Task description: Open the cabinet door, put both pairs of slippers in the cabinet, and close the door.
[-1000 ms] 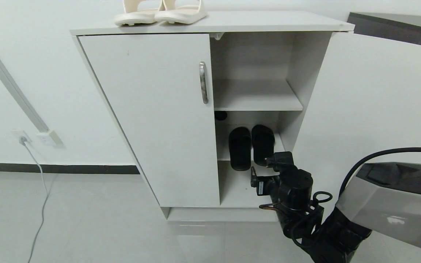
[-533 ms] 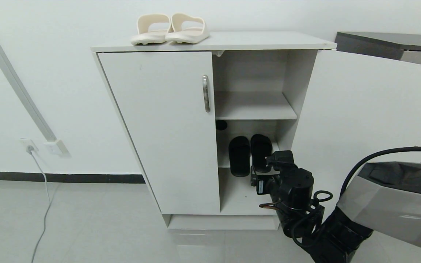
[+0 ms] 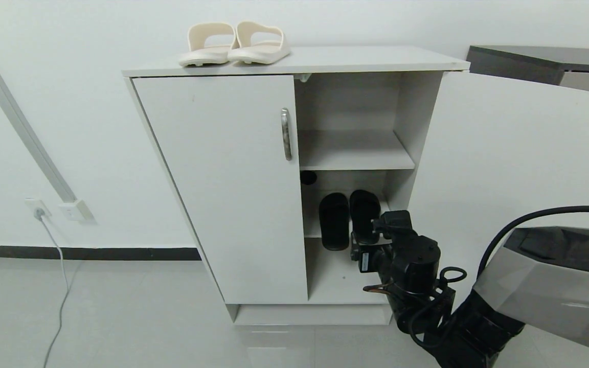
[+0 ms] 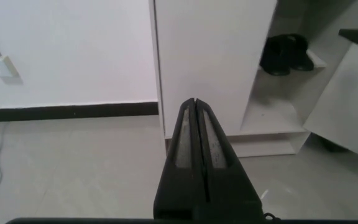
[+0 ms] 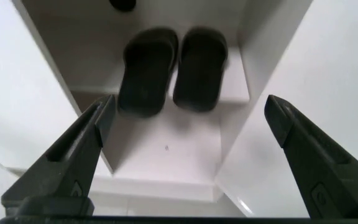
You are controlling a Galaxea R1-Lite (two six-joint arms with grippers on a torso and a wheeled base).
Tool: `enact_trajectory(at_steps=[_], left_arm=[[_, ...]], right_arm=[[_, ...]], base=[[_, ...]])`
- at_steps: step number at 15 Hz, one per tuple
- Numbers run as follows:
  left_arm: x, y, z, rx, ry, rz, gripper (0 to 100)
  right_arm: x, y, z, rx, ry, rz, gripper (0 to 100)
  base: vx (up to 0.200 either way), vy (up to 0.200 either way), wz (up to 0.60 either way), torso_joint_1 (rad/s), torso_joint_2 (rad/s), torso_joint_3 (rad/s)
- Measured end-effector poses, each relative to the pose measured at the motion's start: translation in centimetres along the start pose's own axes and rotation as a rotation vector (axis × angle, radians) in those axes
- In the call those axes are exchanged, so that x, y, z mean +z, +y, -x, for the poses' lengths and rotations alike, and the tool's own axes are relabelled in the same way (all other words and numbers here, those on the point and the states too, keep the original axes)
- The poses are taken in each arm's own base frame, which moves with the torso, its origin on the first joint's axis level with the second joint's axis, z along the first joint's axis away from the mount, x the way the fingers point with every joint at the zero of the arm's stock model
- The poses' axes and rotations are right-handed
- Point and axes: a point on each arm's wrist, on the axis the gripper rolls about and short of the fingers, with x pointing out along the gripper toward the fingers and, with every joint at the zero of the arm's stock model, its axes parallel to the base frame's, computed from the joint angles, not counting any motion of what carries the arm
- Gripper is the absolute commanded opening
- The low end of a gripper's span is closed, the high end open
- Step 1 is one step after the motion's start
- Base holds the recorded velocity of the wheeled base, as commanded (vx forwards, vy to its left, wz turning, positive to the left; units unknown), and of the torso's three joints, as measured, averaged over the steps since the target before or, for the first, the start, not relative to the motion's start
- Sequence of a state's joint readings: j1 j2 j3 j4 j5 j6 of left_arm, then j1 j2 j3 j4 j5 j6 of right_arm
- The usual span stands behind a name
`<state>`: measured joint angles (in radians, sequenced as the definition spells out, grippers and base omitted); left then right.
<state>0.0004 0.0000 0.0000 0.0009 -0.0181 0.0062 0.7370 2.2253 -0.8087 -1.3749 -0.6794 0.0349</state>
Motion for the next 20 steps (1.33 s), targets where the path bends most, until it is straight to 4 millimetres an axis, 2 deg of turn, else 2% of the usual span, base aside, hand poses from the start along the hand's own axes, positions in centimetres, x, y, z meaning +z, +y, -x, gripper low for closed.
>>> enact_trajectory(at_steps=[15, 20], left_arm=[[0.00, 0.01, 0.00, 0.004, 0.000, 0.003, 0], [0.01, 0.02, 0.00, 0.006, -0.001, 0.010, 0]], right_arm=[[-0.05, -0.02, 0.18, 0.002, 0.003, 0.003, 100], [0.07, -0.31, 0.59, 0.005, -0.019, 0.024, 100]], base=[[0.000, 0.200, 0.00, 0.001, 0.00, 0.003], [0.000, 0.000, 0.00, 0.000, 0.00, 0.000]])
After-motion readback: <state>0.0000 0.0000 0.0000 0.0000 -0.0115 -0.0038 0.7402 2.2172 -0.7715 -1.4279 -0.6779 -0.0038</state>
